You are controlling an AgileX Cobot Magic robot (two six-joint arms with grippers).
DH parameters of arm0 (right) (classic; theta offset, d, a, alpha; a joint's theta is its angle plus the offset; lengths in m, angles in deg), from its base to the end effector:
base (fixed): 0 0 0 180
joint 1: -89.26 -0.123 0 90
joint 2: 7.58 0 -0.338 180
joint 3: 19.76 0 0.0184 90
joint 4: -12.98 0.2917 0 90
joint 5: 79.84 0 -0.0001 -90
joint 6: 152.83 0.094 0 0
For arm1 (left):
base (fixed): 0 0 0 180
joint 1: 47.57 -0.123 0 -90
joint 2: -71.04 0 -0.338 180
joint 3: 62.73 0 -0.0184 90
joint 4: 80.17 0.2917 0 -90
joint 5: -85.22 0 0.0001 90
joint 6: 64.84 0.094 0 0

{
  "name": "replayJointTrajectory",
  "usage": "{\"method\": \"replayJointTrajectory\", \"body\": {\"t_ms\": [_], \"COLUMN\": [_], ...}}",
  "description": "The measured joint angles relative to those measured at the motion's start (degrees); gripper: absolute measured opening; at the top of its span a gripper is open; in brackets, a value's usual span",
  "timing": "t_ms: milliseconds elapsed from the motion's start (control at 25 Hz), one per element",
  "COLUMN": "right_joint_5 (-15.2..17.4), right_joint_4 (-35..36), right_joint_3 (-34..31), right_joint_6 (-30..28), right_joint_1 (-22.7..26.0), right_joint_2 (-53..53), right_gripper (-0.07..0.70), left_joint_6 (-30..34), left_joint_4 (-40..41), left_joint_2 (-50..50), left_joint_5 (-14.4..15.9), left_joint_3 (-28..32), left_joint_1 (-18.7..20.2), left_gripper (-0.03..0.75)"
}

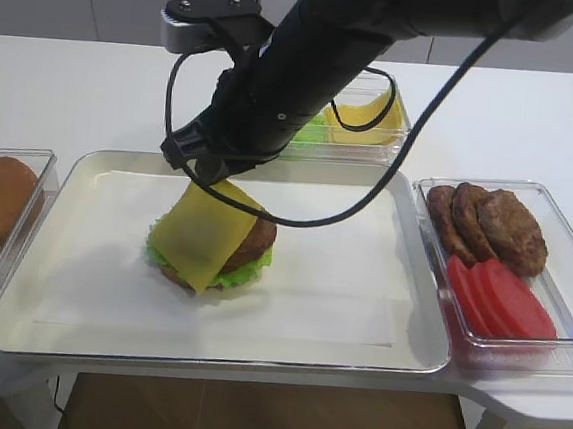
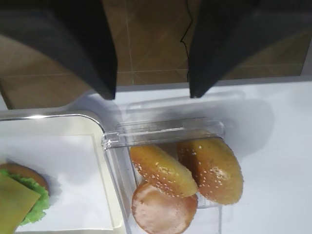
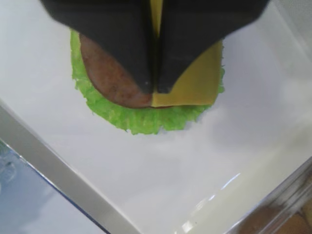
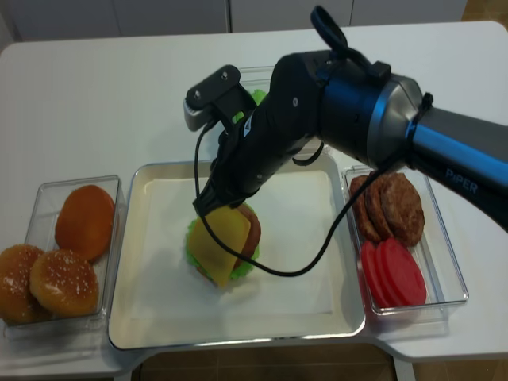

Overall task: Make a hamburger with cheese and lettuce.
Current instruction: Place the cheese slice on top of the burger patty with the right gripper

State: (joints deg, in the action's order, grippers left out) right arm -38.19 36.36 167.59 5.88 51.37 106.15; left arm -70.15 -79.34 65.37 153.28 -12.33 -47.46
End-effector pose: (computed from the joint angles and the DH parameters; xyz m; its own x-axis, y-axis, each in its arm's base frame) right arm 0.3574 0.3096 0.2929 -0.6081 -0.5455 -0.5767 -0.7472 0.6387 0.1839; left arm -0.0268 0.0013 0.2817 -0.5581 -0.0861 -0.8253 -0.0581 0.9962 -0.0646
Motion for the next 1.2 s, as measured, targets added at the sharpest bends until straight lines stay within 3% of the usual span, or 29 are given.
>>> {"method": "replayJointTrajectory", "body": {"t_ms": [640,1200], "right_joint_5": [-1.09,-2.35], "right_joint_4": [-7.34,-8.54], "right_joint_3": [0.0,0.0], "right_joint_6": [0.0,0.0], "right_joint_1": [0.0,0.0], "right_joint_2": [0.09,1.51], "right_gripper": [0.004,0.004], "left_joint_6": [0.0,0.0], "left_joint_4": [0.0,0.0], "left_joint_2": [0.0,0.0], "left_joint_5": [0.0,0.0], "left_joint_3": [0.0,0.0], "left_joint_1": [0.0,0.0], "left_gripper": [0.358,0.358]}}
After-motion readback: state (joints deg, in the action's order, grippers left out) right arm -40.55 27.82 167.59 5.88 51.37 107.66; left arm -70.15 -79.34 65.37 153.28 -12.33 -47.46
